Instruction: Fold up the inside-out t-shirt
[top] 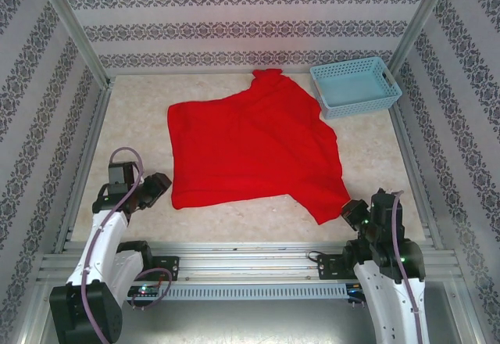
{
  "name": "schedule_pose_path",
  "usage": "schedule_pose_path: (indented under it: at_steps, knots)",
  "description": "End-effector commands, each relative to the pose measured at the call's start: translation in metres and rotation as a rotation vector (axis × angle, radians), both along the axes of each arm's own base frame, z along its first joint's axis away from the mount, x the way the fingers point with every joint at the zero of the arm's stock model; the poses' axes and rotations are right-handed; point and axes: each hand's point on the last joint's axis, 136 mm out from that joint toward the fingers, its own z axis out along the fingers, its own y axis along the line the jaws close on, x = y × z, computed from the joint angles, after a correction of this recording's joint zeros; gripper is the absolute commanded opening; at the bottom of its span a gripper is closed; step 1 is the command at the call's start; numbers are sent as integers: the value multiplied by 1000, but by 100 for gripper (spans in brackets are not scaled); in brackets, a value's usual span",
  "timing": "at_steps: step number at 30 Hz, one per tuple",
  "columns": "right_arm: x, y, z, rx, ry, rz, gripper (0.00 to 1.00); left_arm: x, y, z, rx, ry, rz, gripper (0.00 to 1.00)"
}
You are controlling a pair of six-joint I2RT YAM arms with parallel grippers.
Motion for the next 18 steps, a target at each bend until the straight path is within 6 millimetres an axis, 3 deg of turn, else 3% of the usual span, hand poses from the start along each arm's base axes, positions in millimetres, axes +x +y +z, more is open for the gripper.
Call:
schedule_pose_path:
  at_steps: [1, 5, 7, 13, 18]
  knots:
    - [-4, -5, 1, -1, 11, -35, 5, -10, 10, 4, 116, 41, 24, 52]
    - [-3, -14, 12, -72, -1, -38, 9, -21, 2, 11, 367, 103, -56, 60]
    - [-5, -22, 17, -124, 10, -57, 9, -27, 1, 4, 416, 142, -66, 61]
    - [2, -14, 21, -81, -20, -33, 9, -33, -7, -25, 405, 207, -77, 57]
    - [6, -13, 25, -78, -27, -28, 9, -33, -16, -41, 396, 255, -130, 47]
